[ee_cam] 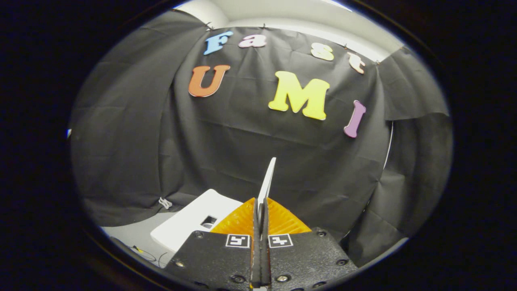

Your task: Open the toilet lid.

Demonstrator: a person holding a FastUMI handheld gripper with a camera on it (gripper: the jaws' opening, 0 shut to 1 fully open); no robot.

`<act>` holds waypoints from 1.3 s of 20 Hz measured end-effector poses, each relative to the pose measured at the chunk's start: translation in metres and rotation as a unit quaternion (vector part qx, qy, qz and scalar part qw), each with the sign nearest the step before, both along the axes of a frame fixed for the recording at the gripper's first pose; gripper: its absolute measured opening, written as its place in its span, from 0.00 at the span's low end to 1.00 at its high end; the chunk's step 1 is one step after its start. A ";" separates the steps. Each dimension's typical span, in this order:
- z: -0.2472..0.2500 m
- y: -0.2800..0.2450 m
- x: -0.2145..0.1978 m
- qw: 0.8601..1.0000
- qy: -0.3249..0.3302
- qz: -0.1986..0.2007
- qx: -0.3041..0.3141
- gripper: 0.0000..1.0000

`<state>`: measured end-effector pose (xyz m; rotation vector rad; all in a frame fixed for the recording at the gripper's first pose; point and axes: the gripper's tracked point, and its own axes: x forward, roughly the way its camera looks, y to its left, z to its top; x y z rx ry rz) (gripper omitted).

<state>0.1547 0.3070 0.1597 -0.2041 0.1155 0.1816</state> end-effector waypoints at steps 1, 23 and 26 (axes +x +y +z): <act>-0.001 0.007 -0.001 1.000 0.000 0.002 -0.003 0.04; 0.040 0.065 -0.033 0.993 -0.076 0.068 0.056 1.00; 0.069 0.030 -0.044 0.988 -0.091 0.071 0.105 1.00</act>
